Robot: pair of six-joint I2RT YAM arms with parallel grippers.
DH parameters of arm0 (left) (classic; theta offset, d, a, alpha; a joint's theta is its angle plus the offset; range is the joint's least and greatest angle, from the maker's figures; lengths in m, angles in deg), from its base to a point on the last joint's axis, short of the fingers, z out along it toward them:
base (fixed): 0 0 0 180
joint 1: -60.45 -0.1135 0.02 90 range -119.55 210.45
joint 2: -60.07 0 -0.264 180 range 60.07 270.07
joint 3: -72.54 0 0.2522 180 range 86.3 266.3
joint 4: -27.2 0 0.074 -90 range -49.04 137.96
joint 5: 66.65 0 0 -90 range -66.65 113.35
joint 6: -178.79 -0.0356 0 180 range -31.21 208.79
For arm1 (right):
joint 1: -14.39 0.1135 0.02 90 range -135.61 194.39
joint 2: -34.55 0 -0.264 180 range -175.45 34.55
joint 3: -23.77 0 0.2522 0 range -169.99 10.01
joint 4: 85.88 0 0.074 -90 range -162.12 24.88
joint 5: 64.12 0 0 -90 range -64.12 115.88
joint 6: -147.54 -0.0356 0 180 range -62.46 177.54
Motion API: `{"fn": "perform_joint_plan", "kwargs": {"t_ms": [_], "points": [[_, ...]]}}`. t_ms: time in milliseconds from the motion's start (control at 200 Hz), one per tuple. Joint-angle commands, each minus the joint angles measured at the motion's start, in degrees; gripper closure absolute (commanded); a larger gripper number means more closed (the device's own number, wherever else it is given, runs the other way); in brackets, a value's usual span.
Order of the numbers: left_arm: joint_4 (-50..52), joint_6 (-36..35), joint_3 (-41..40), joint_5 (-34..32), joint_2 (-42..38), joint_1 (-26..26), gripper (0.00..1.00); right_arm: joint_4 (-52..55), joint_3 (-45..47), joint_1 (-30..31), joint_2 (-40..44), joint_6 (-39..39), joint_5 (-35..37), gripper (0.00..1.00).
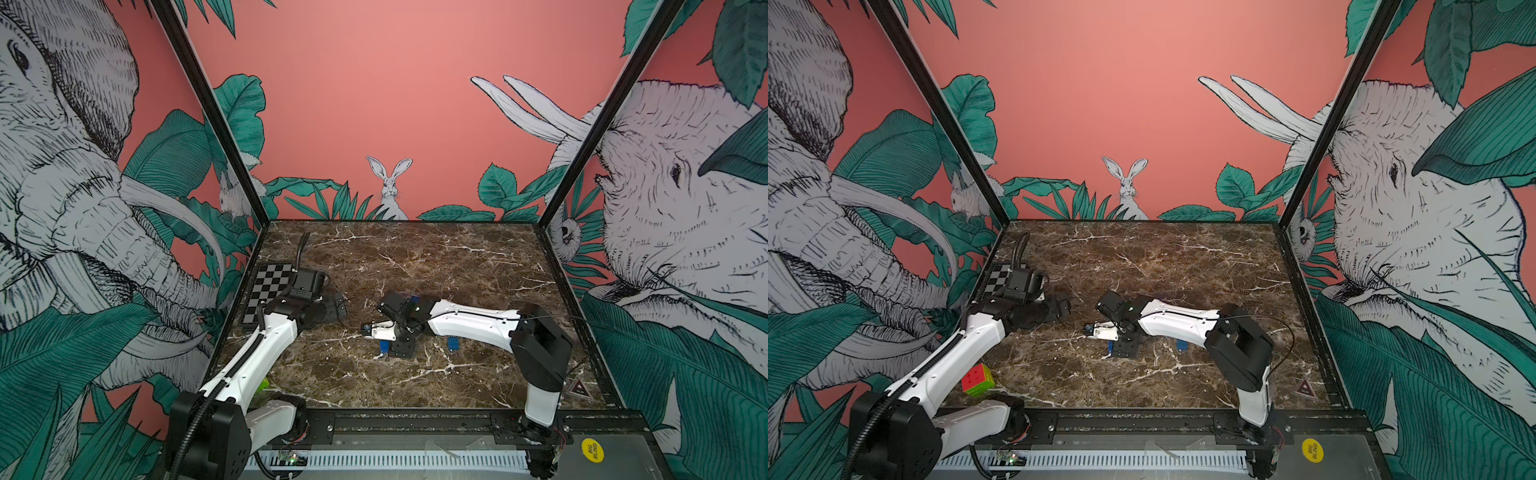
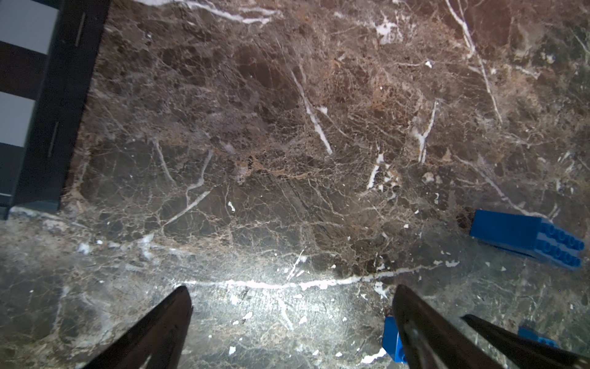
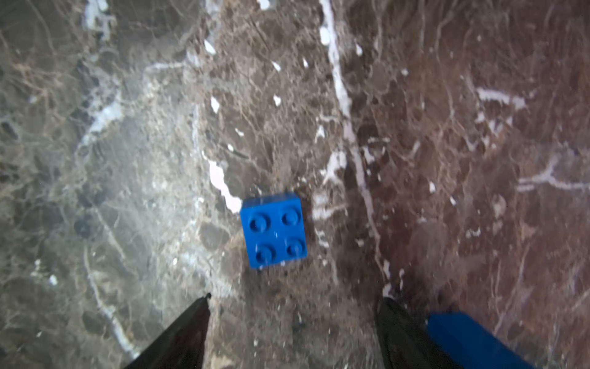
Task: Assemble the letter h with lego
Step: Pick up the lego brick from the center of the board.
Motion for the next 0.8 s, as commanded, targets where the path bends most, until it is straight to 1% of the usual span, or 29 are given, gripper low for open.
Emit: {"fn": "perform_joint_plan", "kwargs": {"t_ms": [0, 75, 185, 285, 395, 530, 595, 695, 795], "points": [[2.0, 0.5, -0.4, -2.0, -1.3, 0.1, 0.01, 0.6, -3.0, 0.6, -1.3, 3.7, -0.3, 0.21], [2.2, 0.4, -0.4, -2.2, -1.5, 0.1, 0.01, 0.7, -3.7, 0.8, -2.0, 4.3, -2.0, 0.21], [2.5, 0.2, -0.7, -2.5, -1.9, 0.1, 0.01, 1.0, -4.1, 1.0, -3.3, 4.8, -3.5, 0.28], [2.6, 0.1, -0.8, -2.7, -2.2, 0.0, 0.01, 2.1, -4.2, 1.0, -4.2, 5.4, -4.6, 0.3], [2.8, -0.1, -1.0, -3.1, -2.3, 0.0, 0.01, 3.3, -5.1, 1.0, -5.2, 5.9, -5.8, 0.38], [2.6, 0.0, -0.8, -3.1, -2.2, 0.0, 0.01, 4.3, -5.9, 1.0, -6.4, 6.8, -5.4, 0.36], [2.4, 0.0, -0.8, -2.9, -2.0, 0.0, 0.01, 5.1, -6.6, 0.9, -7.4, 7.3, -5.0, 0.37], [2.6, -0.1, -0.8, -2.8, -1.8, 0.0, 0.01, 6.2, -7.8, 0.9, -8.8, 7.6, -3.9, 0.42], [2.7, -0.2, -0.9, -3.1, -2.0, 0.1, 0.01, 5.4, -7.6, 0.9, -9.1, 7.5, -3.7, 0.45]]}}
